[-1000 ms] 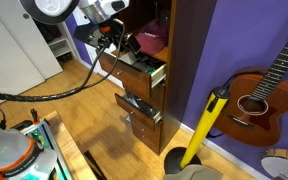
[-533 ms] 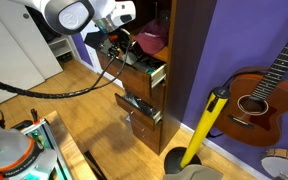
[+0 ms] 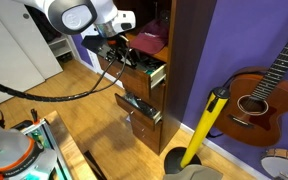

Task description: Open the drawer and put the cap into it

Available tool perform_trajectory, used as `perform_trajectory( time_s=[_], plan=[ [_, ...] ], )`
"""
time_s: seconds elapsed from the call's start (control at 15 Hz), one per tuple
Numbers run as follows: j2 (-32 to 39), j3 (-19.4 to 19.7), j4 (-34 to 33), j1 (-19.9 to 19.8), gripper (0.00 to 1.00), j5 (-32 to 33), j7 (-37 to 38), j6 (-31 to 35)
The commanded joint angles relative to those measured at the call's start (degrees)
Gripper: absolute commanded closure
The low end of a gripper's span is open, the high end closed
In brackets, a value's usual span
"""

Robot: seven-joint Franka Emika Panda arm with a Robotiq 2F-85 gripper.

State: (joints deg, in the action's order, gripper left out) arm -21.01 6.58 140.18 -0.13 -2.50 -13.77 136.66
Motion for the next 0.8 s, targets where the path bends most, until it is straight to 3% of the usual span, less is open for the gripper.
perform_trajectory(
  time_s=[0.0, 0.73],
  plan=[
    [-0.45, 0.41, -1.03, 0.08, 0.00, -0.65, -1.40, -5.91],
    [-2.65, 0.03, -2.13, -0.85, 0.00, 0.61, -1.19, -13.50]
  ],
)
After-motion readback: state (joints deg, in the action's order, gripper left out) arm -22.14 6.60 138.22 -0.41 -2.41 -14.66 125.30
